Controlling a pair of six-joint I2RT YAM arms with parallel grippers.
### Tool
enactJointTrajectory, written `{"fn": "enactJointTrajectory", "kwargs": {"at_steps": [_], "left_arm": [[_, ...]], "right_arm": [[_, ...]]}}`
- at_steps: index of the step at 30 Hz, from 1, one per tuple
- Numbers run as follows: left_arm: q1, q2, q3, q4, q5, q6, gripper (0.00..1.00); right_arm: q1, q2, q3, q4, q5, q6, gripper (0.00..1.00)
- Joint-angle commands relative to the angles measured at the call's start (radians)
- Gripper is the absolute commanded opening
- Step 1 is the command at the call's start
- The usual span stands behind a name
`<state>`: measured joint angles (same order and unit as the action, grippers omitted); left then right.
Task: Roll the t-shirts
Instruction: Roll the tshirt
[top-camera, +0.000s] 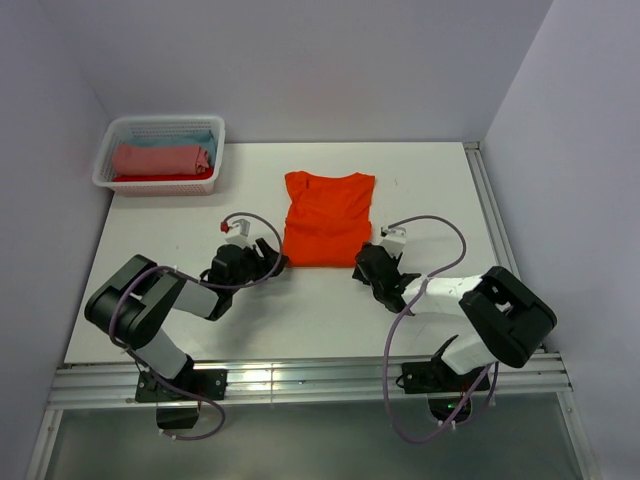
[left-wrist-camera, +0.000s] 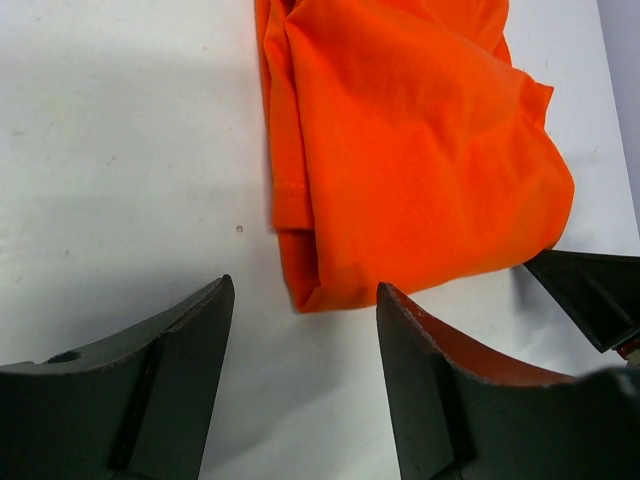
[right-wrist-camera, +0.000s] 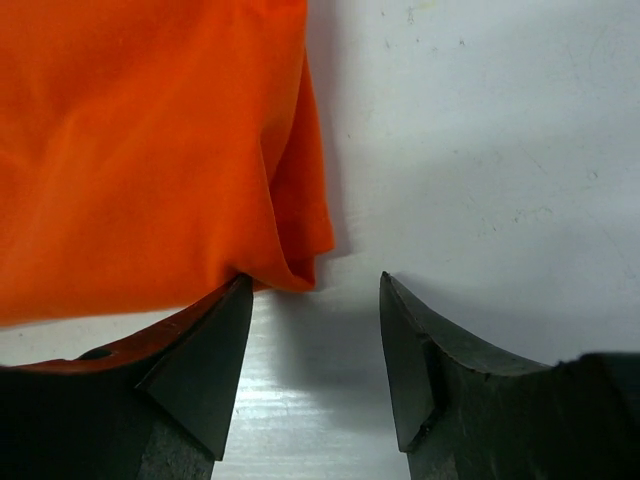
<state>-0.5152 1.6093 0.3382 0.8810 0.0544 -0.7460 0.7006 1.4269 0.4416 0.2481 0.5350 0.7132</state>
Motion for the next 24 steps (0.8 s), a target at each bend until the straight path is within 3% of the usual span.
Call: {"fn": "enactJointTrajectory", "kwargs": {"at_steps": [1, 6, 11, 13, 14, 24], "left_arm": [[-0.006, 0.044, 0.027, 0.042, -0.008, 0.019, 0.65], [-0.011, 0.052, 0.033, 0.035, -0.008, 0.037, 0.64], [-0.013, 0.026, 0.019, 0.019, -0.018, 0.050, 0.64], [-0.014, 0.017, 0.013, 0.021, -0.018, 0.053, 0.63], [-0.013, 0.008, 0.007, 0.019, -0.015, 0.057, 0.63], [-0.040, 0.003, -0.019, 0.041, -0.021, 0.088, 0.63]], "right_arm": [[0.004, 0.041, 0.042, 0.028, 0.033, 0.008, 0.61], [0.002, 0.047, 0.046, 0.052, 0.025, -0.029, 0.54], [0.002, 0.044, 0.034, 0.097, -0.003, -0.052, 0.35], [0.002, 0.037, 0.028, 0.099, 0.000, -0.052, 0.07], [0.002, 0.024, 0.022, 0.094, 0.003, -0.047, 0.00], [0.002, -0.017, -0.009, 0.082, 0.002, -0.029, 0.00]]}}
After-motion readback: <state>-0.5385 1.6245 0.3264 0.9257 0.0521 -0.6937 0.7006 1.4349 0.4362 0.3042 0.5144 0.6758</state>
